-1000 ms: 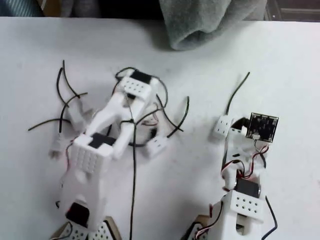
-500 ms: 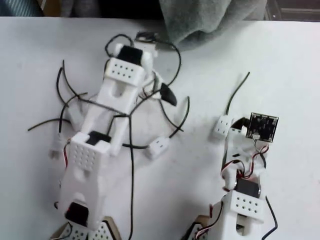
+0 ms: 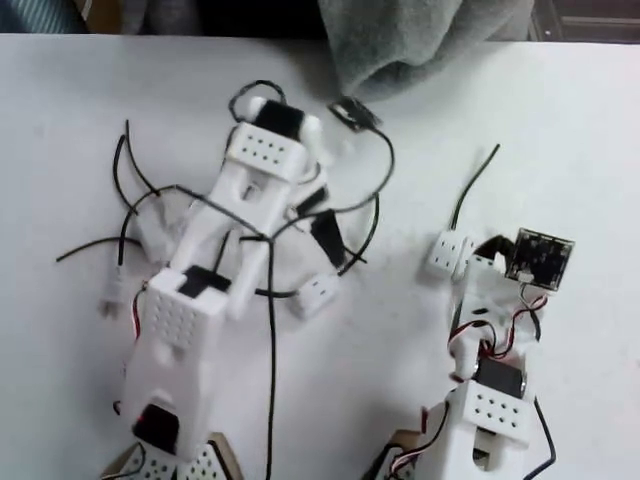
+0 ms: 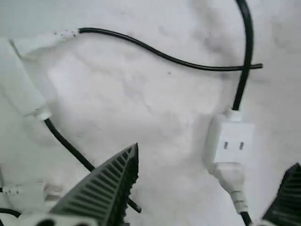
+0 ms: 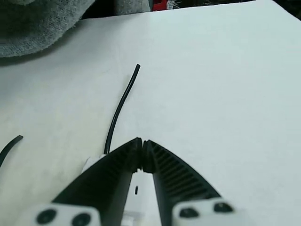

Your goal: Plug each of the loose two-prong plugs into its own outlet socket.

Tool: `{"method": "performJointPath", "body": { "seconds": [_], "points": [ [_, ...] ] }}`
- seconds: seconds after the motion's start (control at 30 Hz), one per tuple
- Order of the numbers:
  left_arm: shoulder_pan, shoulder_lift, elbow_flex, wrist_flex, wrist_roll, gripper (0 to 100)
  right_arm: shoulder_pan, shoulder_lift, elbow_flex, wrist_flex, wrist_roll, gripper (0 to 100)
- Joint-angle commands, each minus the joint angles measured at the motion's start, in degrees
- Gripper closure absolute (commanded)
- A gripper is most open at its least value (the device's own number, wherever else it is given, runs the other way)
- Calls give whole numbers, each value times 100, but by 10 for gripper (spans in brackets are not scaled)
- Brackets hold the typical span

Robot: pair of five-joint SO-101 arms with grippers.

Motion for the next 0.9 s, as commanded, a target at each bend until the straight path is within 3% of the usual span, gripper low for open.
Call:
{"method": "performJointPath", "body": {
  "seconds": [0.0,0.17,0.43,0.63,0.87],
  "points": [
    [277,-1666,756,-9,229,548,48,4,-26,-127,-53,975],
    [295,-2378,2295,-431,299,548,57,4,-26,-127,-53,974],
    [980,-3310,5116,-2576,264,548,57,4,-26,-127,-53,974],
    [734,-3398,5943,-3534,387,548,57,4,-26,-119,-53,974],
    [567,-2114,5996,-4044,378,548,57,4,-26,-119,-44,974]
  ]
}}
